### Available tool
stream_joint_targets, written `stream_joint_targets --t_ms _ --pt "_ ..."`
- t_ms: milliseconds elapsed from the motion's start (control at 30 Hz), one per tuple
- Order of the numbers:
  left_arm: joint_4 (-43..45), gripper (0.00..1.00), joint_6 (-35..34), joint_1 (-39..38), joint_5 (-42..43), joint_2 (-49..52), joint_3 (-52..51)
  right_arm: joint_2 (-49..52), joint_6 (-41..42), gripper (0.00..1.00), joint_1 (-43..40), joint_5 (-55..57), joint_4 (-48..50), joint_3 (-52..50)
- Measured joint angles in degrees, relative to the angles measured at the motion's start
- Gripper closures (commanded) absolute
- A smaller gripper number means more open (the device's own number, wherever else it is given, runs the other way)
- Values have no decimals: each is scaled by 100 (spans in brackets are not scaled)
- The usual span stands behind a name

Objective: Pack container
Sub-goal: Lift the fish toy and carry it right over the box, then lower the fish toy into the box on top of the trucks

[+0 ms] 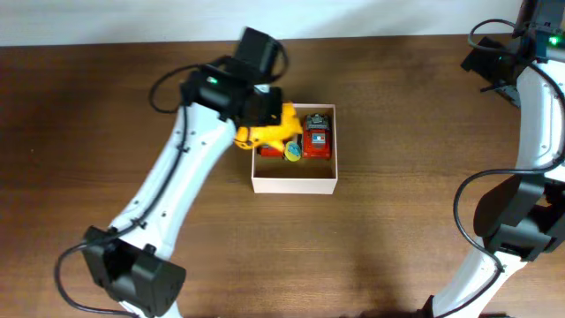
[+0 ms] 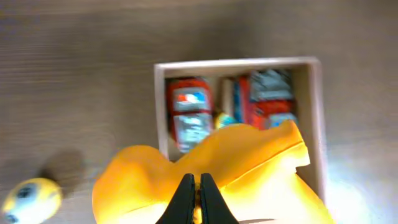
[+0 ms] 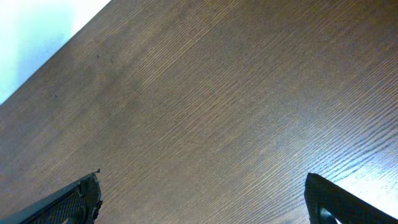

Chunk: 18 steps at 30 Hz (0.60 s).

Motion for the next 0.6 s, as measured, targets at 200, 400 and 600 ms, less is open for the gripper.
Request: stream_joint_targets --t_ms 200,400,600 --pt "-28 96 -131 -496 -68 63 0 0 0 1 0 0 0 0" --pt "-52 97 -144 -807 -181 647 0 0 2 1 0 -2 0 0" --pt "-68 98 -160 -1014 -205 1309 -2 0 0 1 0 -2 0 0"
